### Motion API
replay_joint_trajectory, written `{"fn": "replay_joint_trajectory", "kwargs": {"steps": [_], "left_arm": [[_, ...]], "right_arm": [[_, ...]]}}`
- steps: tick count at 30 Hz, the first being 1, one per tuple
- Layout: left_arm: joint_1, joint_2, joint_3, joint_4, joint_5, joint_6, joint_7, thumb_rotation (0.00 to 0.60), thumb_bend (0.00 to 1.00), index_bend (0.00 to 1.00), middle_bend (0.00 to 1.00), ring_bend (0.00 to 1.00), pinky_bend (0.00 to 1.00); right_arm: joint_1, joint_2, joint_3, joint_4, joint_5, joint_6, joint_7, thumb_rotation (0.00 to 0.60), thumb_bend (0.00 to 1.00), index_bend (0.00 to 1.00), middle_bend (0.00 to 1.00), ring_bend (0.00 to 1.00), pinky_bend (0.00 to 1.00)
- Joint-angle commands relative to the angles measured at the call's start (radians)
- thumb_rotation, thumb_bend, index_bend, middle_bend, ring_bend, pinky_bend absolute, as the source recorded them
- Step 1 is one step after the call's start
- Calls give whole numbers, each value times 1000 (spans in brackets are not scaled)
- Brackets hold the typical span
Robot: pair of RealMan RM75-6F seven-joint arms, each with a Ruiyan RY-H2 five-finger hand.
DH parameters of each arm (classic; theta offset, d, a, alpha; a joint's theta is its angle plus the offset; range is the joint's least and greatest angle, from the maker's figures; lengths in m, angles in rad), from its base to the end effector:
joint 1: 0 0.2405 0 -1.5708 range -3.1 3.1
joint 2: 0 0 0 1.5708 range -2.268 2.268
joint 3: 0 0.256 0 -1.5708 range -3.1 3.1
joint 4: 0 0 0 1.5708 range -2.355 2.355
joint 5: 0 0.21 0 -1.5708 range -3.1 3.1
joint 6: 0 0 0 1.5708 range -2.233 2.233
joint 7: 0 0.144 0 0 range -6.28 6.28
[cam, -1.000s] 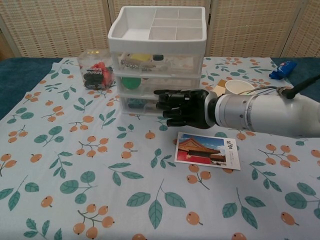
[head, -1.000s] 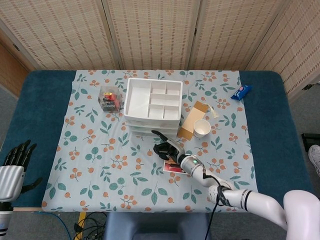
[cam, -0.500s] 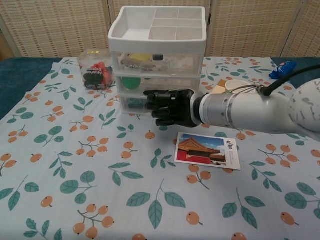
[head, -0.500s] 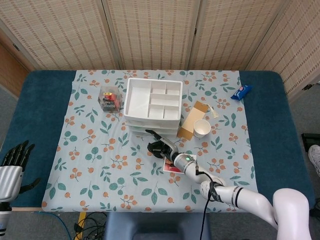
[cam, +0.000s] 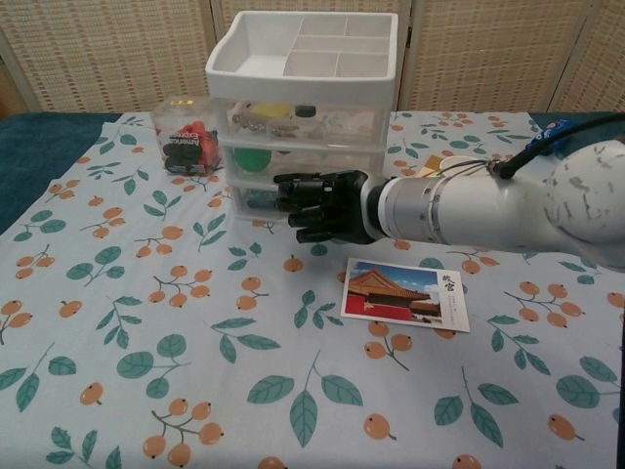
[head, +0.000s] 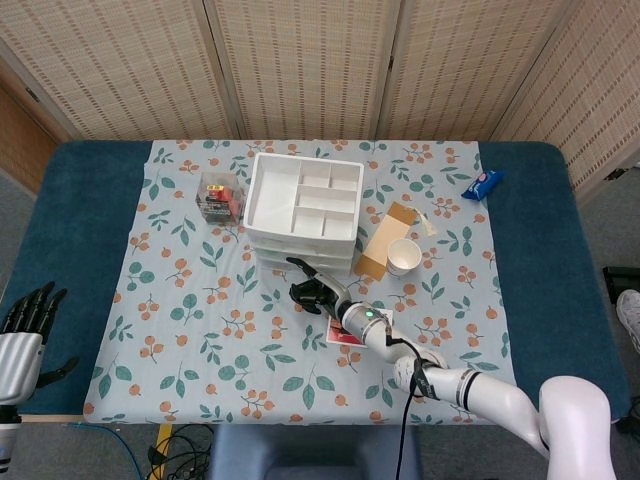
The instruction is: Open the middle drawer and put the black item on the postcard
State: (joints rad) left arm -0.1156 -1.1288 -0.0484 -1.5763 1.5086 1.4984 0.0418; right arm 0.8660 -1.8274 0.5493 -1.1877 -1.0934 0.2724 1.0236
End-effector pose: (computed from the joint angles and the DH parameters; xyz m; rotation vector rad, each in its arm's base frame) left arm -0.3097 0.1908 0.1605 -1.4193 -0.8192 -0.8921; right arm -0.0626 -0.3742 -0.1057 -1.0238 2.6666 -1.2013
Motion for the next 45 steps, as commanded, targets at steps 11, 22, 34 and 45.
{"fn": "replay_joint_trajectory", "kwargs": {"steps": [11, 22, 34, 45], "left_arm": [[-4, 2, -2, -6, 2, -6, 7, 600, 153, 54, 0, 0, 88], [-4, 2, -2, -10, 3, -5, 12, 600, 153, 54, 0, 0, 88], [-4, -2, 0, -7, 6, -5, 14, 600, 153, 54, 0, 0, 88], [-8, -6, 1, -9, 10, -11, 18, 600, 152, 55, 0, 0, 88]], "right_arm": [[-20, 7, 25, -18, -12, -22, -37, 600, 693, 0, 849, 938, 949], [-40, 24, 30, -55, -24, -57, -72, 600, 694, 29, 849, 940, 949], [-87, 55, 19, -131, -21, -68, -110, 600, 699, 30, 844, 939, 949], [-130, 135, -36, -234, 0, -83, -178, 600, 699, 0, 829, 935, 949]]}}
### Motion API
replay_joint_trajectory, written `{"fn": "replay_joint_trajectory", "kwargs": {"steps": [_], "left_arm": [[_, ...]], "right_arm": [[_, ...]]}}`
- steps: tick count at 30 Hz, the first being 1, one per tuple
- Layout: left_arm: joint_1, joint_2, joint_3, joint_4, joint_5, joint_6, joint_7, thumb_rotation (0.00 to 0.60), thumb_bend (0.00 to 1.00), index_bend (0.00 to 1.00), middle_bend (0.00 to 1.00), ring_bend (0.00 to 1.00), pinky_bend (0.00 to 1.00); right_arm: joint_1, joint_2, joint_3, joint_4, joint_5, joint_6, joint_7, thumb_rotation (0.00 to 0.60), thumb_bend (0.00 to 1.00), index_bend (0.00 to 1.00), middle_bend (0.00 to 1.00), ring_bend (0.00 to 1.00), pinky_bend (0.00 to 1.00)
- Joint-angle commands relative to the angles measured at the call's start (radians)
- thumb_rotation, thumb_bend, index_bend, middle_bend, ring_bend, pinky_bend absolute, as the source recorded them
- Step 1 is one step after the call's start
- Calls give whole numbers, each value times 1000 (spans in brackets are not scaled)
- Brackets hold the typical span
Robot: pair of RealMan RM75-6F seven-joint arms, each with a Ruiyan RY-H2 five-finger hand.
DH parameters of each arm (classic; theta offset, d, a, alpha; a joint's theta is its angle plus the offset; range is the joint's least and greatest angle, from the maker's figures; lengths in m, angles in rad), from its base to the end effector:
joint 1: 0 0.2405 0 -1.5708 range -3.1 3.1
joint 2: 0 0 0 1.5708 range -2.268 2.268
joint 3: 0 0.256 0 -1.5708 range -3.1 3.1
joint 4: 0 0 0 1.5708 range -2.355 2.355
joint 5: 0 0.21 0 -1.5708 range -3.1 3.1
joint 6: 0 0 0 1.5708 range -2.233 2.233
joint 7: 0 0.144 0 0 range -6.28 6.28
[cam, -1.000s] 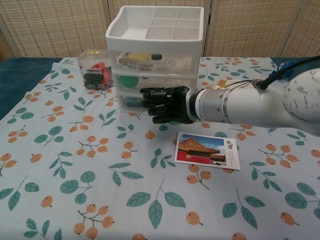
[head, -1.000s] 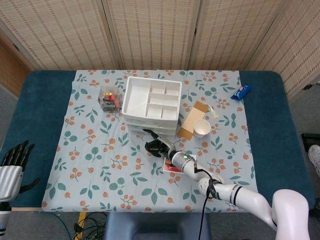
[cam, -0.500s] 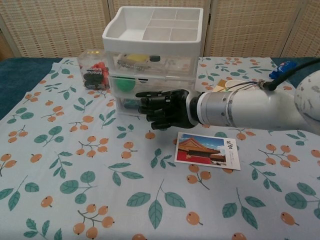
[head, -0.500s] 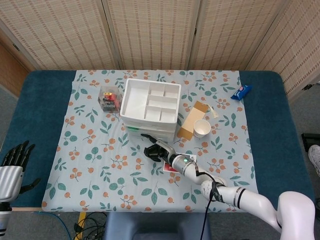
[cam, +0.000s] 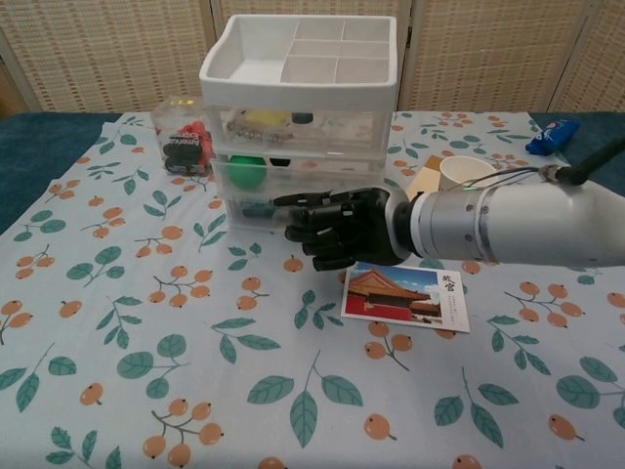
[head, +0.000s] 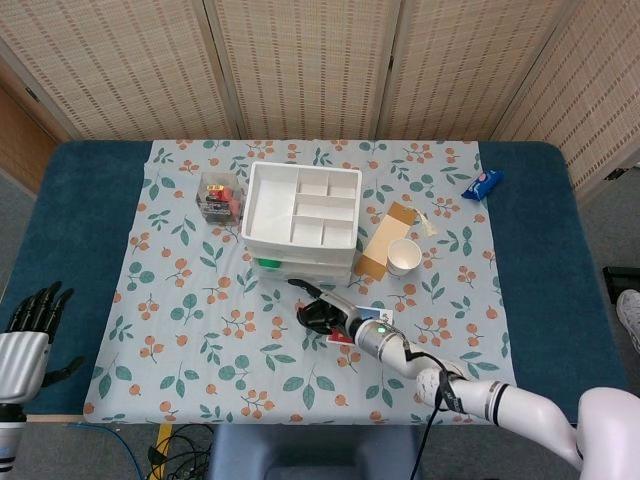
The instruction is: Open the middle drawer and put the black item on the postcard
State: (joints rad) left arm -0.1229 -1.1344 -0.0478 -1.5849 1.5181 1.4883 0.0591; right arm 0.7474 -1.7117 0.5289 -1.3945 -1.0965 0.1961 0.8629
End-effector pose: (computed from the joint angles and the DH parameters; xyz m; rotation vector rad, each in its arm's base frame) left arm -0.3055 0.1927 0.1559 -1.4398 -0.8159 -0.8932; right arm -0.0781 -0.3381 -0.0871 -1.2262 2.6320 -1.0646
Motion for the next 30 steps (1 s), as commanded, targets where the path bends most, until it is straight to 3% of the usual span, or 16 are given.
{"fn": "replay_joint_trajectory", "kwargs": {"steps": [1, 6, 12, 15, 23, 30], "left_arm": [[-1, -1, 0, 0, 1, -1, 1, 600, 152, 54, 0, 0, 88], [-2, -1, 0, 1, 2, 0, 2, 600, 153, 55, 0, 0, 88], [-1, -1, 0, 3, 1, 0, -2, 600, 153, 54, 0, 0, 88], [-2, -2, 1, 5, 1, -2, -2, 600, 153, 54, 0, 0, 88], [-9, -8, 0, -1, 8, -7, 5, 600, 153, 54, 0, 0, 88], [-9, -9, 2, -1, 5, -10, 6, 600, 153, 54, 0, 0, 88]], "right_arm": [[-18, 31, -21, -45, 3, -8, -25, 600, 699, 0, 828, 935, 949], [-54, 87, -43, -134, -37, 24, -86, 600, 699, 0, 824, 934, 949], [-103, 163, -78, -238, -103, 146, -185, 600, 700, 0, 822, 933, 949], [-118, 212, -112, -273, -143, 243, -293, 600, 699, 0, 821, 931, 949], [-94, 261, -161, -311, -49, 356, -453, 600, 699, 0, 821, 932, 949], [-53, 267, -189, -303, 36, 379, -513, 600, 699, 0, 821, 931, 949]]}}
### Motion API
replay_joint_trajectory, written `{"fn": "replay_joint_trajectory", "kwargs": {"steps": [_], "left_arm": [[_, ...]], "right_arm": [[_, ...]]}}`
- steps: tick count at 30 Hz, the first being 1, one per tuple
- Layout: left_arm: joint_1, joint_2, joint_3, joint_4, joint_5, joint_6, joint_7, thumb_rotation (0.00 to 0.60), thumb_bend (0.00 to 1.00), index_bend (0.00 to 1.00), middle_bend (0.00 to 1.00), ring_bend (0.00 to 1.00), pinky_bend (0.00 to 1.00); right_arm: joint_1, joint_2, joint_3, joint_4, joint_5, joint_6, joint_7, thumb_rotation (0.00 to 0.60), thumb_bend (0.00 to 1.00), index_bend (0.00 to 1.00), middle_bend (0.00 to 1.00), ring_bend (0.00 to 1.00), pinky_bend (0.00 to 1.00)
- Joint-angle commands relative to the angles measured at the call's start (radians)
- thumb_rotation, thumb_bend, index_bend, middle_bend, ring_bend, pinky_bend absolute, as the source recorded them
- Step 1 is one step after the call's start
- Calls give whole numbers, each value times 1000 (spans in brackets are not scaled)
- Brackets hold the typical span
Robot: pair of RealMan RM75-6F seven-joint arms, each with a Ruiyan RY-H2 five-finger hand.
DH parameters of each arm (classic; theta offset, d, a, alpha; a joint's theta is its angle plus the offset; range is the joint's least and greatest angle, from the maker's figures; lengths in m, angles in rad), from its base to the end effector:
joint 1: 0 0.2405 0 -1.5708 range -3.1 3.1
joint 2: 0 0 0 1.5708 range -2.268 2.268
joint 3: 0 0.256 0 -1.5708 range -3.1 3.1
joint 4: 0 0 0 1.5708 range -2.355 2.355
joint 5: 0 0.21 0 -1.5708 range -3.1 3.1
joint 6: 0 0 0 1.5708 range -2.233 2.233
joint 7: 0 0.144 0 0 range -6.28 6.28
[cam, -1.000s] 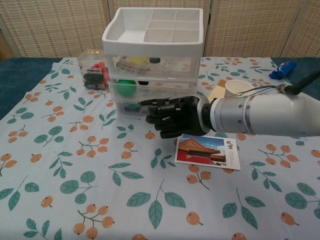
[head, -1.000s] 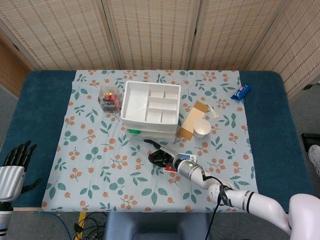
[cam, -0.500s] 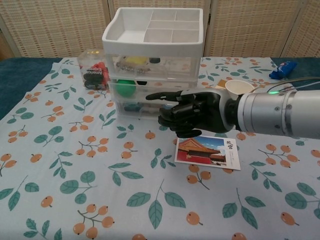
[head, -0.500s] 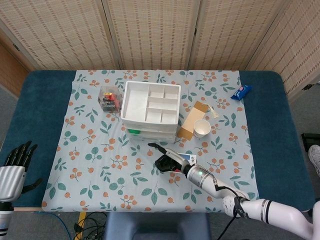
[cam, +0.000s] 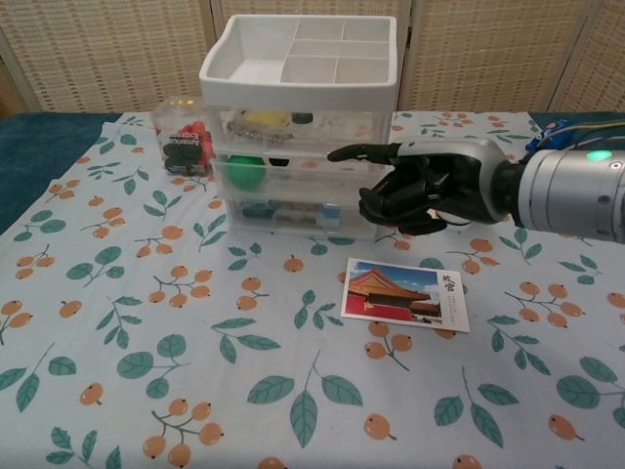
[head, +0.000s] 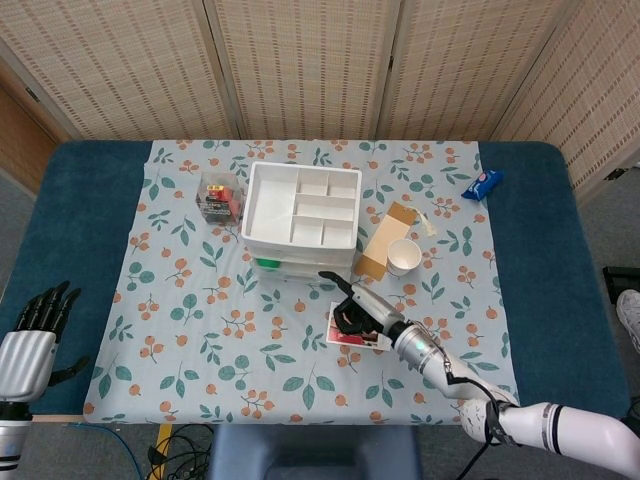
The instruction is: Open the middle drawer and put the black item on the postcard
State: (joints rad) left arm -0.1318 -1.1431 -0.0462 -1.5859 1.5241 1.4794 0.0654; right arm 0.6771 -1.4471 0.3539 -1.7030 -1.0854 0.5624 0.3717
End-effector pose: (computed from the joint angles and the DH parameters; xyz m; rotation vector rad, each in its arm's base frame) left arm -0.3027 0.1949 0.1512 -1.4556 -0.8177 -0.8988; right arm -0.1071 -0.3162 -0.0162 1.6815 -2.0244 1.1945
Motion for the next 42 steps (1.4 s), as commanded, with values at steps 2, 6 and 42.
{"fn": "replay_joint_trajectory", "kwargs": {"steps": [2, 6, 42], "left_arm": [[-1, -1, 0, 1, -2, -2, -1, 600, 153, 54, 0, 0, 88], [-3, -2, -1, 4, -3, -4, -3, 600, 153, 54, 0, 0, 88], [-8, 1, -1, -19, -1, -6, 23, 600, 153, 55, 0, 0, 88]], "right_arm": [[29, 2, -18, 10, 46, 15, -30, 600, 699, 0, 821, 931, 949], [47, -1, -27, 22, 76, 23, -45, 600, 699, 0, 821, 931, 949], [35, 100, -103, -57, 27, -1, 7, 600, 699, 204, 822, 932, 953]]}}
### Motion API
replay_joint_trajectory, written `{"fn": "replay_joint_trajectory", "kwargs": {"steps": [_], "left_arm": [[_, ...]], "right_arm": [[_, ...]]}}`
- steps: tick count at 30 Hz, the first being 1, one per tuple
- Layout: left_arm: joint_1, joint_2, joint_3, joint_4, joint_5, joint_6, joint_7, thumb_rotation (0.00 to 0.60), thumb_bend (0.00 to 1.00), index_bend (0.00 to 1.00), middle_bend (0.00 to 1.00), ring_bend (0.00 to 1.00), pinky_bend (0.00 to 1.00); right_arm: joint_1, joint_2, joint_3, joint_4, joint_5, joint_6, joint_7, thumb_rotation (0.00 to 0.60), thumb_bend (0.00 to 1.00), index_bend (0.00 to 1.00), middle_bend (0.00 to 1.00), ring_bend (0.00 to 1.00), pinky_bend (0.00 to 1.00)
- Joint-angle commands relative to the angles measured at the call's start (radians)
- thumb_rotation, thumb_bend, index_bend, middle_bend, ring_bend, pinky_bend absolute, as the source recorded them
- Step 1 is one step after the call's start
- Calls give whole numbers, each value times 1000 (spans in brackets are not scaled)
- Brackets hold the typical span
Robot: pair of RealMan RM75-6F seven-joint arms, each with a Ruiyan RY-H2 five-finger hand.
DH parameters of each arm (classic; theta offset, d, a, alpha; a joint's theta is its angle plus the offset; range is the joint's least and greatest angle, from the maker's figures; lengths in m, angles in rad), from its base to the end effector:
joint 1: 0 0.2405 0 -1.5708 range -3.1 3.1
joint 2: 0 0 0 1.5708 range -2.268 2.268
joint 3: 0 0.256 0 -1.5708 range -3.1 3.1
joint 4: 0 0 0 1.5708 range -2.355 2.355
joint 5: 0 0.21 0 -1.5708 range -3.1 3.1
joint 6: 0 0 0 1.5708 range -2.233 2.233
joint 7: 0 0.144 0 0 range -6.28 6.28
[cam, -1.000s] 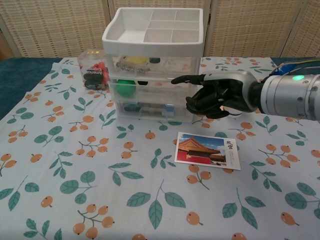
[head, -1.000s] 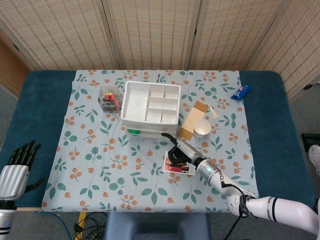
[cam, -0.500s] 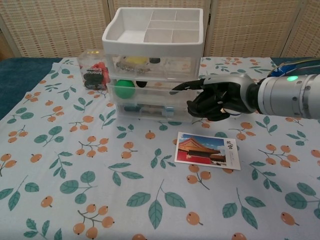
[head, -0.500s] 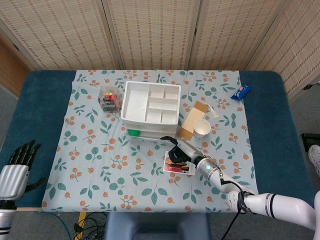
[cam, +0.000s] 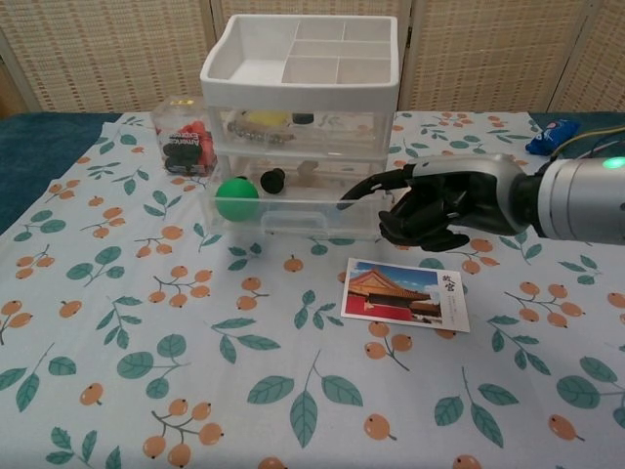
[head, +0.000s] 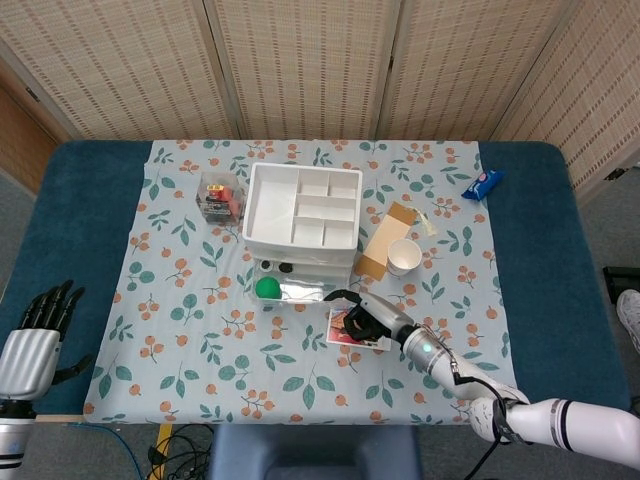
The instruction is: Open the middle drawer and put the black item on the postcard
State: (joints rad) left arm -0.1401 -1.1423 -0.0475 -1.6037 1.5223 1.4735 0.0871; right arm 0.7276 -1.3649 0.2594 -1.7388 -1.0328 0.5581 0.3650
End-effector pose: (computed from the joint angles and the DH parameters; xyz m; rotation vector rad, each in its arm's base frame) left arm -0.2980 0.1972 0.1493 -1.4645 -0.8124 -0.8982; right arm -0.1223 -0.3084 -0.0102 1.7282 -2.0182 1.0521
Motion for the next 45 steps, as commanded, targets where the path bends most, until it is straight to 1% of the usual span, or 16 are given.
{"fn": "replay_joint_trajectory", "kwargs": {"steps": [1, 8, 13, 24, 28, 31, 35, 39, 45], "left_arm": [[0, 0, 0, -2, 1, 0, 2, 600, 153, 55, 0, 0, 87], [-4, 2, -1, -10, 5, -1, 9, 600, 153, 54, 0, 0, 87], [-7, 0, 0, -16, 8, -3, 14, 600, 153, 54, 0, 0, 87], [-7, 1, -1, -20, 10, 2, 19, 600, 153, 55, 0, 0, 87], [-5, 2, 0, -21, 9, 5, 16, 600, 153, 54, 0, 0, 87], [-3, 3, 1, -19, 11, 9, 12, 600, 153, 54, 0, 0, 87], [1, 3, 1, -16, 12, 14, 7, 600, 153, 54, 0, 0, 87], [3, 4, 2, -14, 14, 18, 2, 600, 153, 54, 0, 0, 87], [8, 7, 3, -14, 17, 27, -3, 600, 153, 54, 0, 0, 87]], "right_arm": [[-21, 23, -12, -29, -37, 4, 18, 600, 699, 204, 822, 932, 953], [-63, 65, -42, -69, -119, 13, 62, 600, 699, 204, 822, 932, 953], [-87, 85, -52, -82, -164, 36, 94, 600, 699, 204, 822, 932, 953], [-102, 129, -52, -116, -233, 81, 134, 600, 698, 204, 822, 932, 953], [-92, 158, -43, -144, -275, 100, 114, 600, 699, 204, 822, 932, 953], [-64, 182, -30, -156, -289, 102, 67, 600, 699, 204, 815, 924, 953], [-17, 198, -9, -154, -276, 99, -26, 600, 699, 204, 798, 899, 953], [47, 194, 5, -139, -229, 79, -141, 600, 693, 204, 797, 895, 953], [163, 153, -8, -85, -127, 55, -371, 600, 609, 204, 812, 900, 975]]}}
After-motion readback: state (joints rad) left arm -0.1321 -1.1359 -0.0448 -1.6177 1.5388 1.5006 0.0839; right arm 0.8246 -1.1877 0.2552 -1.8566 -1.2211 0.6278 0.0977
